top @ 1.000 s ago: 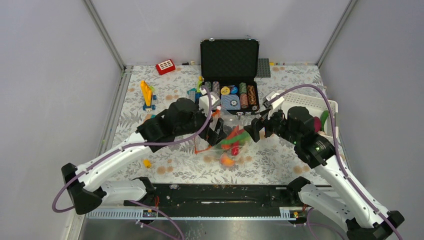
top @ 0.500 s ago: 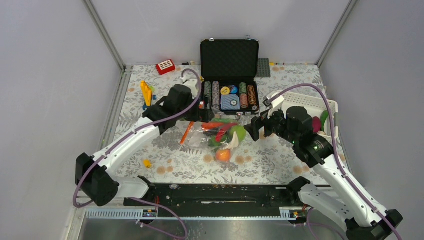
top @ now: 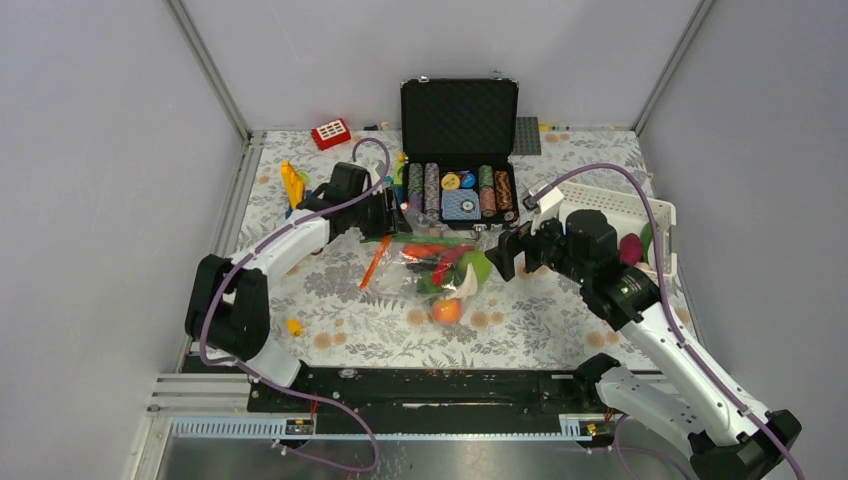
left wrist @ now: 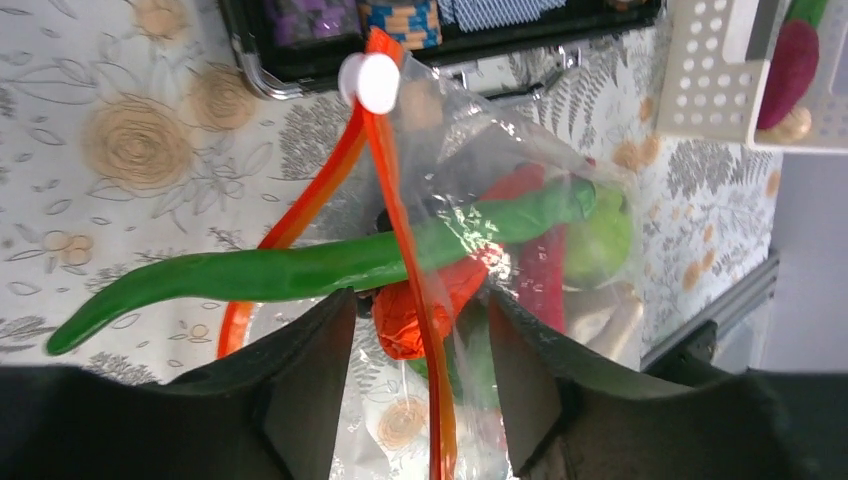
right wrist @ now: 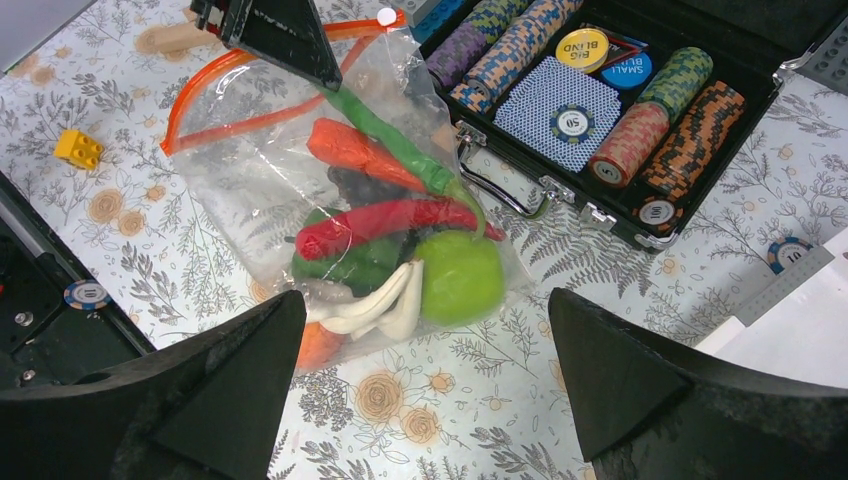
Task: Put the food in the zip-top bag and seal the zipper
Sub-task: Zip the zipper food storage bag at the center of the board.
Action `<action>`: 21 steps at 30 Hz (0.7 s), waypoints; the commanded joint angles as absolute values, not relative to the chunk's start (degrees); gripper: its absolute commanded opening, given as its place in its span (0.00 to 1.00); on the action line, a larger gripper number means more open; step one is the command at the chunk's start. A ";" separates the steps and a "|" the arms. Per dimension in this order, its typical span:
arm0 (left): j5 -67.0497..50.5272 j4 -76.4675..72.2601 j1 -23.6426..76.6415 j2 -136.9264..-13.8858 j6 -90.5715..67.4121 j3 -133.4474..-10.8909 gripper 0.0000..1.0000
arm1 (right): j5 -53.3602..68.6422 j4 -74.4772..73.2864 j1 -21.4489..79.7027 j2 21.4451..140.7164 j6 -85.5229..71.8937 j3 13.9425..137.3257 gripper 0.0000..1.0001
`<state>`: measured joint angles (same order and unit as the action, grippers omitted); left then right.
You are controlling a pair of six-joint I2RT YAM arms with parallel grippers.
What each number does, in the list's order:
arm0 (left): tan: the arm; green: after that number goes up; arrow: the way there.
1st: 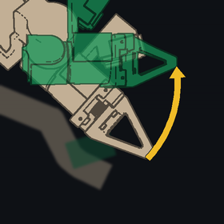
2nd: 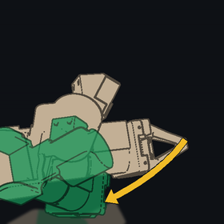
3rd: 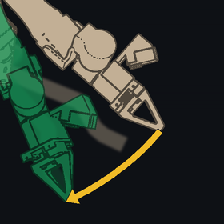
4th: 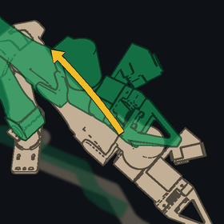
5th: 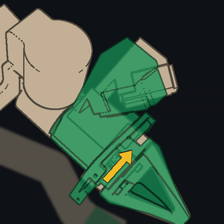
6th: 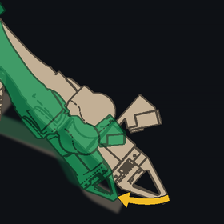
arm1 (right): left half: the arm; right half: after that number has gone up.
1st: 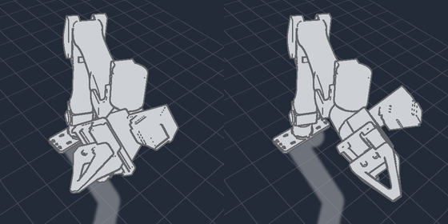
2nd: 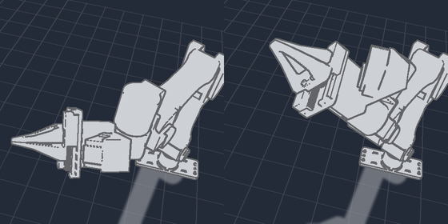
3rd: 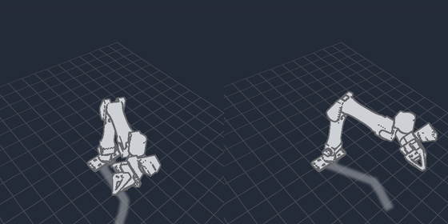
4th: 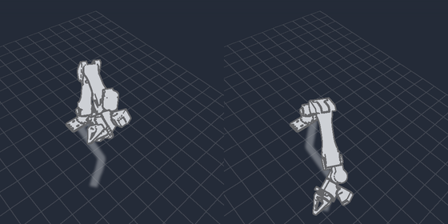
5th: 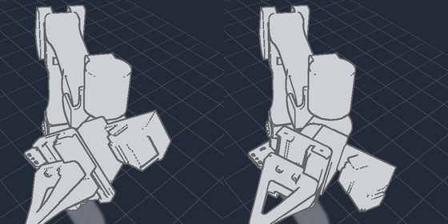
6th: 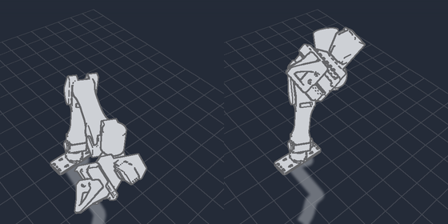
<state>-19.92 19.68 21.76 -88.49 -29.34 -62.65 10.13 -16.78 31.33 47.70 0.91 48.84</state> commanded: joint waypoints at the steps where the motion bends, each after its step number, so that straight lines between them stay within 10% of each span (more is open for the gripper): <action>1: -29.38 16.11 21.49 -88.46 -28.20 -64.47 0.45 | 9.51 -13.85 31.02 47.63 0.35 48.60 0.99; 5: -29.28 15.55 21.53 -88.31 -27.84 -64.37 0.00 | 10.14 -13.25 30.98 48.35 -1.35 48.78 1.00; 21: -44.13 25.78 32.70 -74.75 2.51 -73.98 0.00 | 23.00 -6.42 31.03 46.27 -1.71 47.24 0.90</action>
<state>-39.83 21.98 28.60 -80.36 -11.18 -70.02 18.57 -11.42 31.33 48.27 -0.80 47.97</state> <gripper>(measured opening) 0.009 0.905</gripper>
